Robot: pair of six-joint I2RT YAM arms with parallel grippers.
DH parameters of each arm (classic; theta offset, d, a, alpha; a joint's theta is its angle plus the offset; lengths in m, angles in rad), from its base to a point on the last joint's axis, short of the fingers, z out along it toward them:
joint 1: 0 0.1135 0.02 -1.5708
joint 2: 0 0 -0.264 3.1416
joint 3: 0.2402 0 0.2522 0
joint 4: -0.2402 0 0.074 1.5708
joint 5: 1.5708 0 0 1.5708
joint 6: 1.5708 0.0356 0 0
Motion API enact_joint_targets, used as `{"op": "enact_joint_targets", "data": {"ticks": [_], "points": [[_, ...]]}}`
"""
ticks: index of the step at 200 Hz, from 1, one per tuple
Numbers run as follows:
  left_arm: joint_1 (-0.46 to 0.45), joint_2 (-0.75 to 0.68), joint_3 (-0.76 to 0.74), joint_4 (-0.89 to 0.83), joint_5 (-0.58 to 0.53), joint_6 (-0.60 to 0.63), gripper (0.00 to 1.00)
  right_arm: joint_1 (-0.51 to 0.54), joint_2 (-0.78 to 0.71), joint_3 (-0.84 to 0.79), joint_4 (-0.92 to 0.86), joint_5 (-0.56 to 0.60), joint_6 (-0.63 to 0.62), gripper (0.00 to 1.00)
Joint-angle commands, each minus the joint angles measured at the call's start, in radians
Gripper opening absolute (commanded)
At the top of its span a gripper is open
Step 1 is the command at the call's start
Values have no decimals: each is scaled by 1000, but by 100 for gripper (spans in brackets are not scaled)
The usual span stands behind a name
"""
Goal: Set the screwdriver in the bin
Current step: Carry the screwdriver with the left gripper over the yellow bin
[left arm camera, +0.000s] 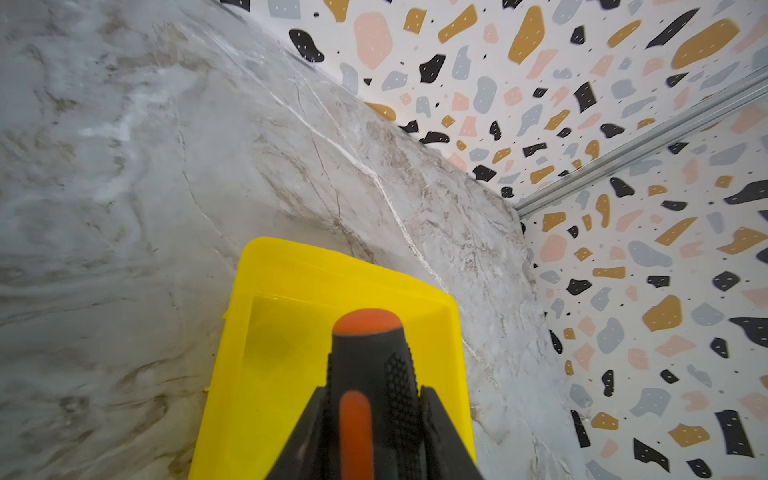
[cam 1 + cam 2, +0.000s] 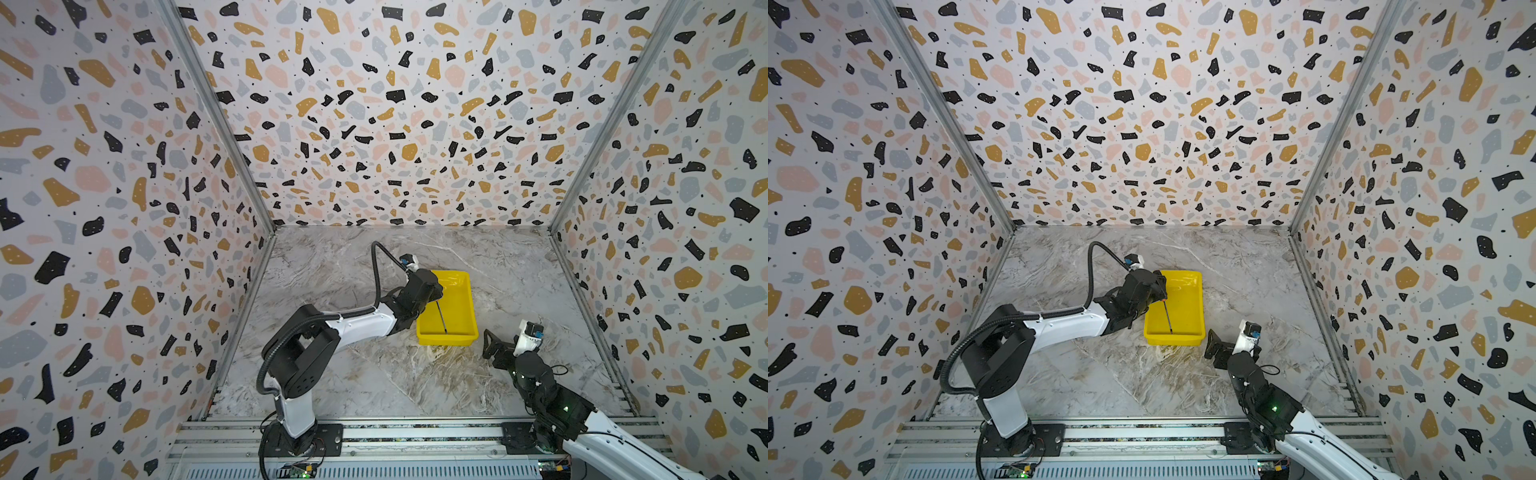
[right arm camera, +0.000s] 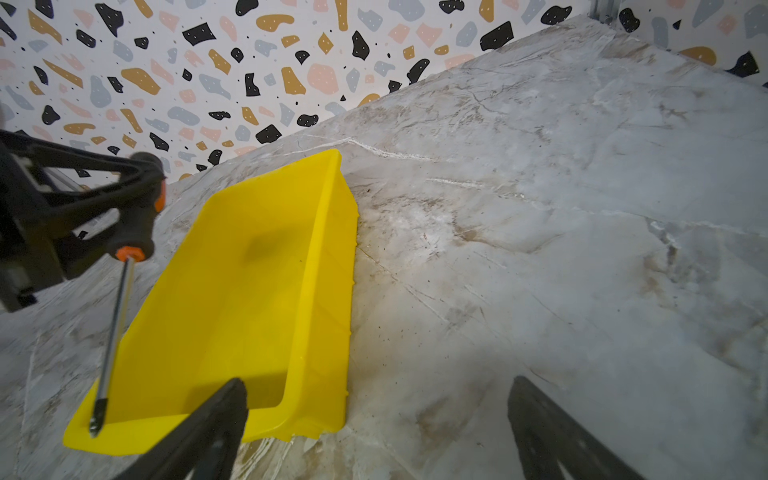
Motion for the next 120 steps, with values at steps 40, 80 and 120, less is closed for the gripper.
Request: {"op": "enact_joint_targets", "data": {"ticks": [40,80,120], "points": [[-5,63,-25,111,-3,-14,21,-2,9,2,-2,-2,-2,99],[-4,78,-27,76,-43,-7,21,-2,8,2,-1,-6,-2,99],[-5,95,24,-85,-177,-133,23,-2,7,1,0,-6,-4,99]]}}
